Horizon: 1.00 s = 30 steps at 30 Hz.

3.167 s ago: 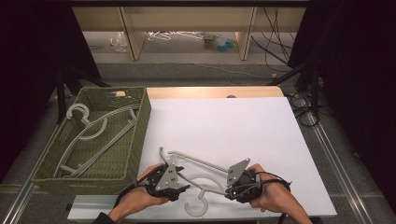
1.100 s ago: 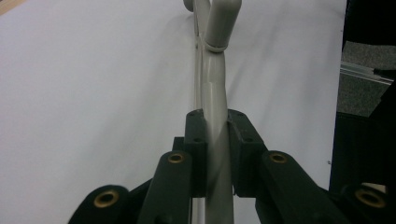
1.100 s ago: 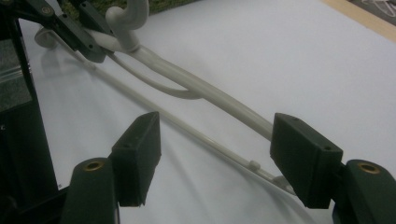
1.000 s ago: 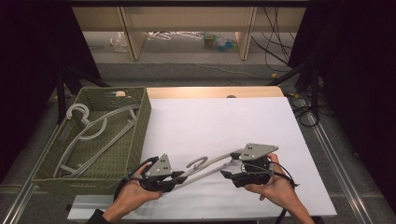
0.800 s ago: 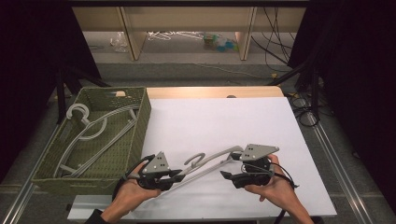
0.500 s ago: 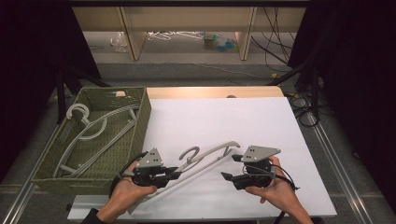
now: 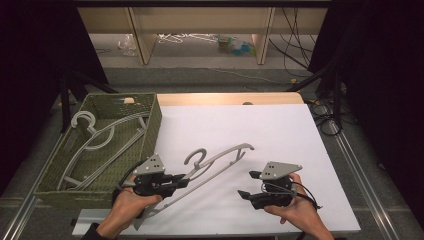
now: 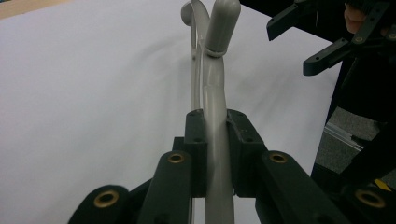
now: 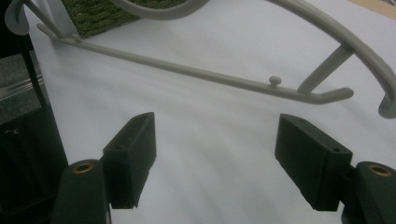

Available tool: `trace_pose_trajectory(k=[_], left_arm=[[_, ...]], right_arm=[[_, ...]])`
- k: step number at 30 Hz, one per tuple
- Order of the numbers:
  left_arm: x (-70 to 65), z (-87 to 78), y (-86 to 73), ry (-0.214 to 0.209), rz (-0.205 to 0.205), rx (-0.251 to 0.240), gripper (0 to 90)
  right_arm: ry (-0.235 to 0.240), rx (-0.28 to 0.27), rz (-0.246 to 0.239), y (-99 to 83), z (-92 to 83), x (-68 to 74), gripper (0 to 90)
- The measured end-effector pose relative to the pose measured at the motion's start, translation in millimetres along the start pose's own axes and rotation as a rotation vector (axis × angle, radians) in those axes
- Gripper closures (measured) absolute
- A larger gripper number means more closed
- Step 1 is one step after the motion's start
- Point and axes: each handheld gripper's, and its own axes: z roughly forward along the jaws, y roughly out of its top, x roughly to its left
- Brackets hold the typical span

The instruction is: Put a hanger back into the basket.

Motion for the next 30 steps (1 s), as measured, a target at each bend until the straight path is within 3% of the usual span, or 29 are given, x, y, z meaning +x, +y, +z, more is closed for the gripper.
trace_pose_trajectory(k=[14,30], left_arm=[[4.5,-16.0,9.0,-0.039,-0.054,-0.056,79.1],[14.6,-47.4,35.0,-0.008,-0.098,-0.179,79.1]], right_arm=[[-0.012,-0.011,0.016,-6.7,-1.7,3.1,24.0],[-0.008,-0.003,0.017,-8.3,-1.0,3.4,23.4]])
